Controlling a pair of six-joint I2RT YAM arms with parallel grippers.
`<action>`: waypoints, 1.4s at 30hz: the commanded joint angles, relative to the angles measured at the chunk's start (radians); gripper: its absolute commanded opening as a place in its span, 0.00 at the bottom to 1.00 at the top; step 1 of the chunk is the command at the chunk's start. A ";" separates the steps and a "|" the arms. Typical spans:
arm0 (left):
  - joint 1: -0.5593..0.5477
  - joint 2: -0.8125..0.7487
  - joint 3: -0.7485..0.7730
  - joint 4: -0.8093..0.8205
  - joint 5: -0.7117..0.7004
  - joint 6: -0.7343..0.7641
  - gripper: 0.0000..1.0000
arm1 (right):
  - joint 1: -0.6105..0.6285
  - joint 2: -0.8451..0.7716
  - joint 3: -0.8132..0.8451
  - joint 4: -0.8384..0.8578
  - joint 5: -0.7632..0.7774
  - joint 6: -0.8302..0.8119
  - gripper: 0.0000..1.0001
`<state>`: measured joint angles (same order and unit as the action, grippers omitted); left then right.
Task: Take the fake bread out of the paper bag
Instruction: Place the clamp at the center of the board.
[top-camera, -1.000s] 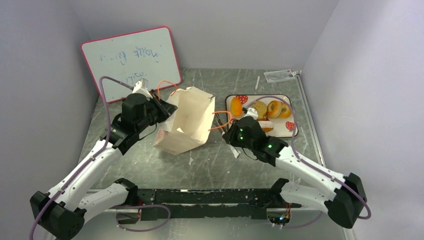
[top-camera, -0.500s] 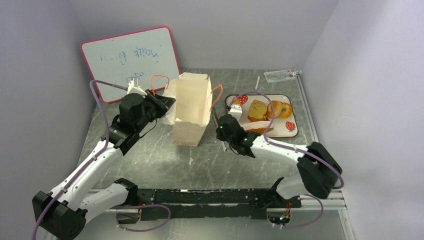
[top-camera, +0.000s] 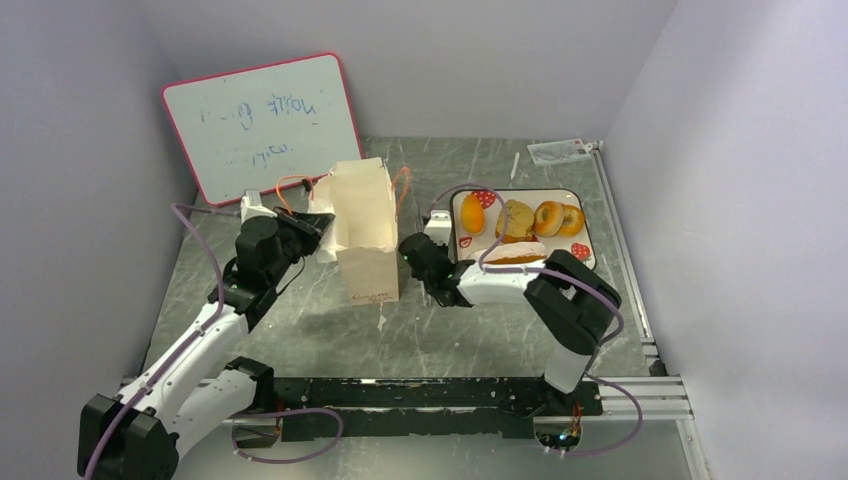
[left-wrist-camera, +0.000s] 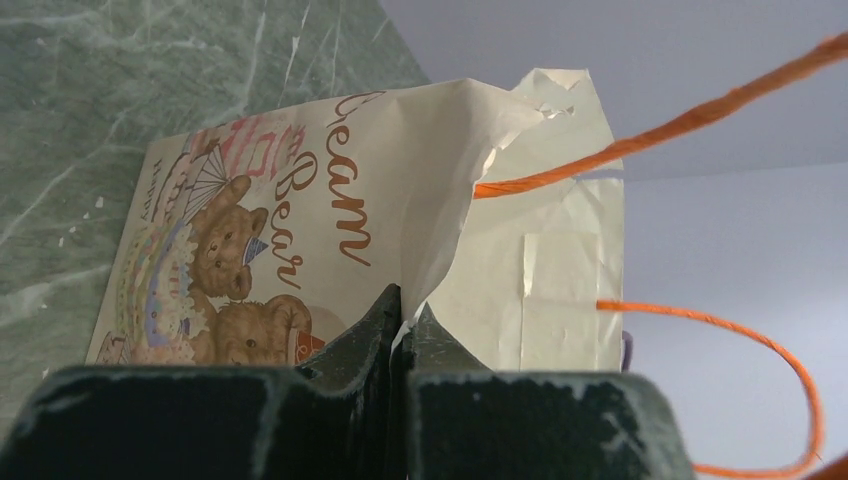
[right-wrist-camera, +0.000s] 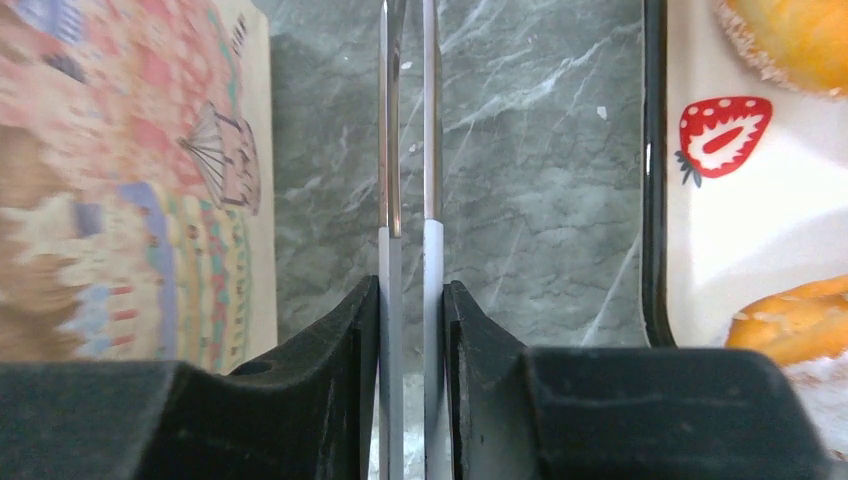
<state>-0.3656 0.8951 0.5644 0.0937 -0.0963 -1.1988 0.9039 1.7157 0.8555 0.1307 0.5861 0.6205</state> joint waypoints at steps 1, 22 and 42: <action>0.047 -0.030 -0.019 0.084 0.064 -0.018 0.07 | 0.015 0.062 0.046 0.014 0.071 0.018 0.29; 0.193 0.222 0.263 -0.031 0.441 0.248 0.19 | 0.020 0.110 0.078 -0.069 0.104 0.081 0.54; 0.214 0.110 0.204 -0.110 0.346 0.126 0.67 | 0.020 0.063 0.125 -0.103 0.103 0.013 0.62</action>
<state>-0.1623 1.0328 0.7540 0.0174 0.2771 -1.0550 0.9203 1.8122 0.9459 0.0368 0.6559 0.6559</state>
